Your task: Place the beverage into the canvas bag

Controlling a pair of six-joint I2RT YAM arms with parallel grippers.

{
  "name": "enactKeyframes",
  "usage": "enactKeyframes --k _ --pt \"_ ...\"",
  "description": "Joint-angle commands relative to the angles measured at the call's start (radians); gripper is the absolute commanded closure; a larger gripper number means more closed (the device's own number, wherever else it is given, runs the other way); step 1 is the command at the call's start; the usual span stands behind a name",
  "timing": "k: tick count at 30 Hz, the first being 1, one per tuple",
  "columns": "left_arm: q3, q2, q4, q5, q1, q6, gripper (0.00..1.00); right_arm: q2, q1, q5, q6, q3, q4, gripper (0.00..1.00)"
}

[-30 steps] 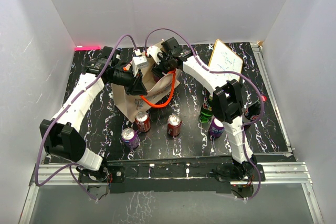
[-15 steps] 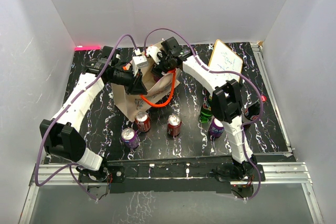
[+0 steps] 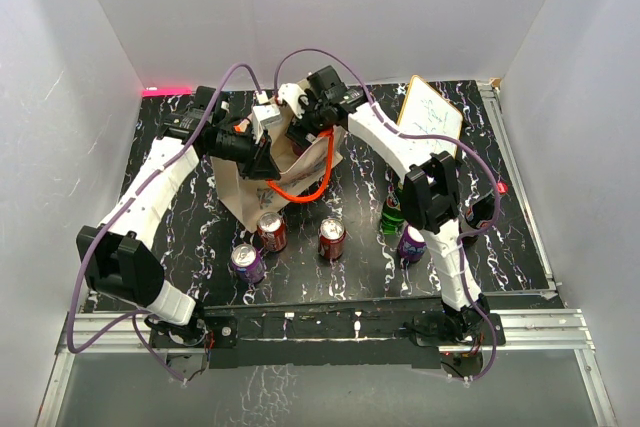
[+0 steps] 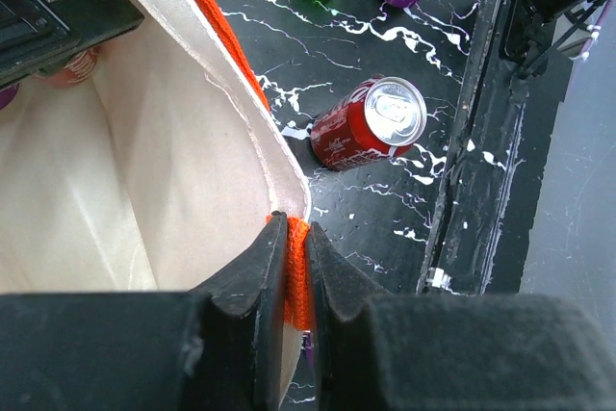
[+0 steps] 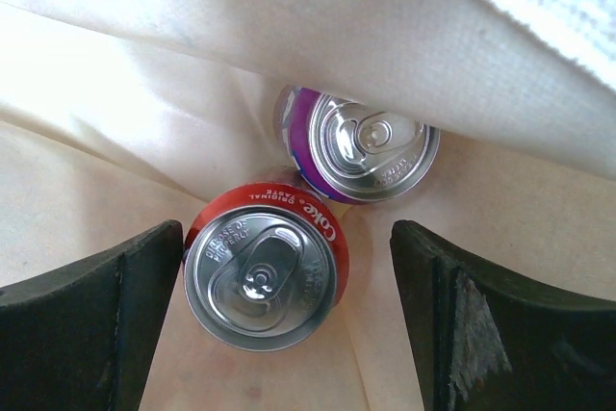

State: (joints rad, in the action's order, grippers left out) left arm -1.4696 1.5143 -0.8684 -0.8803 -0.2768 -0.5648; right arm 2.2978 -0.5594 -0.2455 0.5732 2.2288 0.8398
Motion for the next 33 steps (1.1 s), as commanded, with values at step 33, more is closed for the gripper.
enactKeyframes --k 33 --pt "-0.063 0.024 -0.029 -0.055 0.008 0.072 1.00 -0.089 -0.015 -0.029 -0.097 0.049 -0.095 0.01"
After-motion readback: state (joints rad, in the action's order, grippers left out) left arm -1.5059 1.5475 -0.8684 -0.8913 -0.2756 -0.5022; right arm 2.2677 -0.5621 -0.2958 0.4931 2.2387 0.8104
